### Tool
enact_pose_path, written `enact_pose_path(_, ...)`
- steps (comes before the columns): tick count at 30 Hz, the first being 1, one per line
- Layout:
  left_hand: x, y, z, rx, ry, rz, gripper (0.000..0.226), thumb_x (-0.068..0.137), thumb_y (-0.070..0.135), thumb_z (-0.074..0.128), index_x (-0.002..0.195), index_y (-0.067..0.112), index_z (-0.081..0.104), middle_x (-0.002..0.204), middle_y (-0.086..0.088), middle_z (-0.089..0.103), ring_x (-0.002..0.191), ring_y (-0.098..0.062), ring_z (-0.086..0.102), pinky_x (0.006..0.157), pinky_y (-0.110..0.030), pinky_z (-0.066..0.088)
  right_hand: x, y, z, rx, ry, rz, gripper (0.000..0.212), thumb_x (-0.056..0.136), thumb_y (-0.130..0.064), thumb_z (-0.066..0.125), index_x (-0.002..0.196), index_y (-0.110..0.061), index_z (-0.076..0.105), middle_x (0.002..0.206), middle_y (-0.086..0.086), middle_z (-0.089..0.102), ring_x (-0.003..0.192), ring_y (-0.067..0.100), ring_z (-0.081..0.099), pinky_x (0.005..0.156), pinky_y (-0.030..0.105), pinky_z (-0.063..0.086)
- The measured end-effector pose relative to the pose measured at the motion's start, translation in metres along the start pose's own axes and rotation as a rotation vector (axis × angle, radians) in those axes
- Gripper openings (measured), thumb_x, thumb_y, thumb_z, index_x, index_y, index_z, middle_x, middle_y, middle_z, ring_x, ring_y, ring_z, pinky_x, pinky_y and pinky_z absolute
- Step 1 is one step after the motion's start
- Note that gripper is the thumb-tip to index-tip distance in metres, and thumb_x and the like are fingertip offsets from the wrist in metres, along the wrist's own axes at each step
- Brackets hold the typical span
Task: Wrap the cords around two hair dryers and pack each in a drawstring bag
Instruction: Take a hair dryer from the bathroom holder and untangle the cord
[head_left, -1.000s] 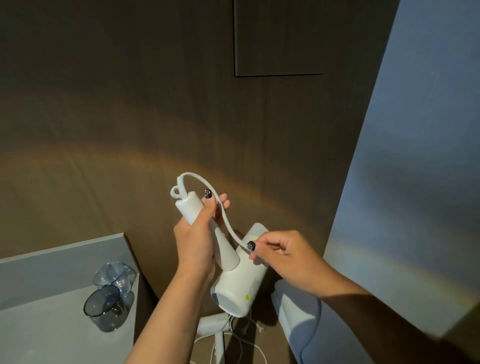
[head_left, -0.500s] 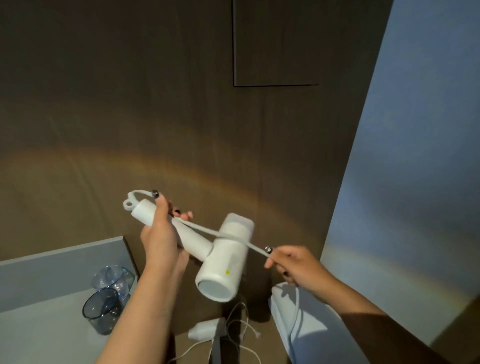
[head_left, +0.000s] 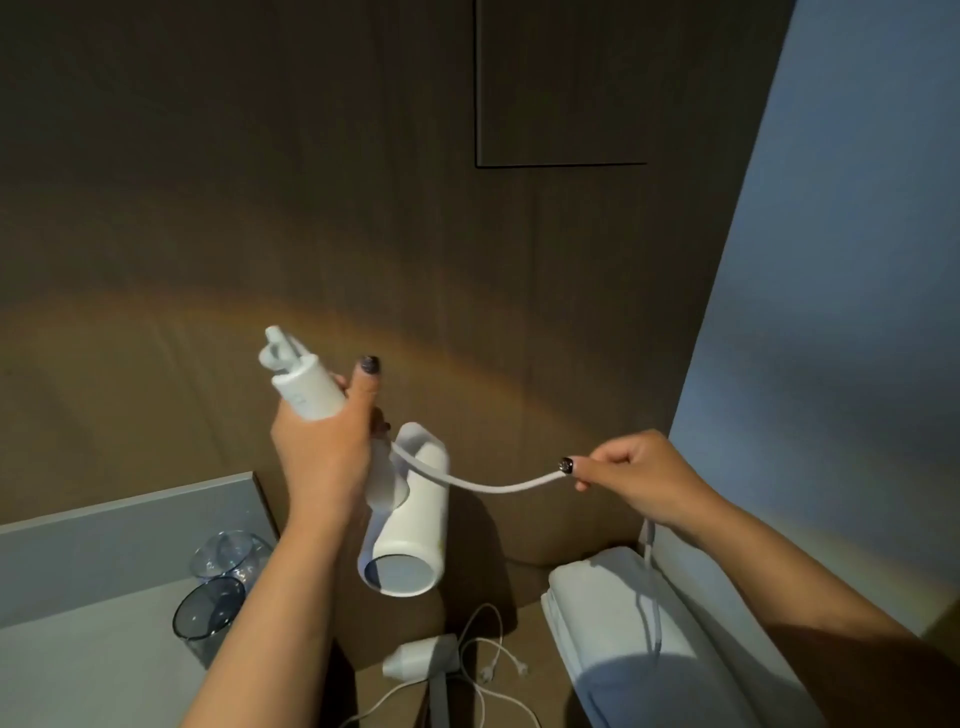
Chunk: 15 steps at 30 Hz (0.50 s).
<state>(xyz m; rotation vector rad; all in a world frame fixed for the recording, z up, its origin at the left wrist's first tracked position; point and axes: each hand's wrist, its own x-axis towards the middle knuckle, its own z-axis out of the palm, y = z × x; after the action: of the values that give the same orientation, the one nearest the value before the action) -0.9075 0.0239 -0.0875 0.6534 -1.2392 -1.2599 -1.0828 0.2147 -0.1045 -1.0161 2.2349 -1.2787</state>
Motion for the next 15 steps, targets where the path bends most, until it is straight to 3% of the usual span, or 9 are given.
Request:
enact_pose_path(3, -0.003, -0.002, 0.005, 0.189, -0.150, 0.092, 0.031, 0.072, 0.028, 0.080, 0.078, 0.020, 0.051, 0.069, -0.005, 0.061, 0.065, -0.025, 0.061, 0.064, -0.043, 0.055, 0.000, -0.023, -0.003, -0.069, -0.057, -0.061, 0.024, 0.088, -0.033, 0.067, 0.073, -0.017, 0.077, 0.060, 0.004, 0.056, 0.056, 0.010, 0.046, 0.050, 0.015, 0.037)
enact_pose_path(6, -0.010, -0.003, 0.013, 0.206, -0.307, 0.081, 0.032, 0.073, 0.019, 0.081, 0.082, 0.021, 0.051, 0.074, -0.006, 0.059, 0.068, -0.023, 0.060, 0.061, -0.036, 0.053, 0.001, -0.043, 0.005, -0.038, -0.095, -0.103, 0.025, 0.090, -0.033, 0.065, 0.074, -0.019, 0.078, 0.062, 0.000, 0.061, 0.058, 0.008, 0.053, 0.062, 0.017, 0.038)
enact_pose_path(8, -0.016, -0.004, 0.016, 0.210, -0.368, 0.043, 0.034, 0.069, 0.018, 0.082, 0.083, 0.020, 0.051, 0.074, -0.004, 0.059, 0.067, -0.019, 0.059, 0.061, -0.031, 0.054, 0.003, -0.052, 0.008, 0.033, -0.076, -0.116, 0.026, 0.091, -0.030, 0.063, 0.076, -0.015, 0.078, 0.070, -0.011, 0.068, 0.071, -0.004, 0.061, 0.072, 0.015, 0.038)
enact_pose_path(9, -0.019, -0.005, 0.017, 0.207, -0.392, 0.024, 0.036, 0.066, 0.019, 0.083, 0.084, 0.019, 0.052, 0.073, -0.003, 0.059, 0.067, -0.018, 0.059, 0.062, -0.032, 0.055, 0.003, -0.054, 0.009, 0.072, -0.070, -0.118, 0.027, 0.092, -0.029, 0.062, 0.077, -0.012, 0.078, 0.066, -0.015, 0.066, 0.067, -0.009, 0.059, 0.072, 0.015, 0.037)
enact_pose_path(11, -0.023, -0.007, 0.016, 0.191, -0.446, -0.021, 0.040, 0.062, 0.019, 0.086, 0.085, 0.015, 0.053, 0.073, -0.004, 0.062, 0.067, -0.018, 0.059, 0.063, -0.035, 0.055, 0.001, -0.060, 0.009, 0.135, -0.094, -0.112, 0.028, 0.093, -0.027, 0.061, 0.078, -0.010, 0.077, 0.054, -0.008, 0.053, 0.048, -0.001, 0.047, 0.063, 0.018, 0.036)
enact_pose_path(13, -0.025, -0.009, 0.014, 0.155, -0.514, -0.063, 0.043, 0.060, 0.020, 0.086, 0.086, 0.012, 0.054, 0.075, -0.003, 0.069, 0.069, -0.016, 0.064, 0.063, -0.032, 0.053, -0.002, -0.066, 0.009, 0.165, -0.140, -0.110, 0.030, 0.094, -0.027, 0.060, 0.075, -0.011, 0.077, 0.053, -0.002, 0.042, 0.048, 0.005, 0.036, 0.055, 0.020, 0.032)
enact_pose_path(15, -0.027, -0.008, 0.012, 0.125, -0.578, -0.119, 0.046, 0.058, 0.023, 0.084, 0.089, 0.010, 0.053, 0.082, -0.002, 0.075, 0.076, -0.015, 0.070, 0.064, -0.028, 0.052, -0.006, -0.072, 0.010, 0.149, -0.170, -0.107, 0.031, 0.094, -0.027, 0.060, 0.072, -0.015, 0.077, 0.051, -0.003, 0.043, 0.049, 0.006, 0.036, 0.053, 0.021, 0.033)
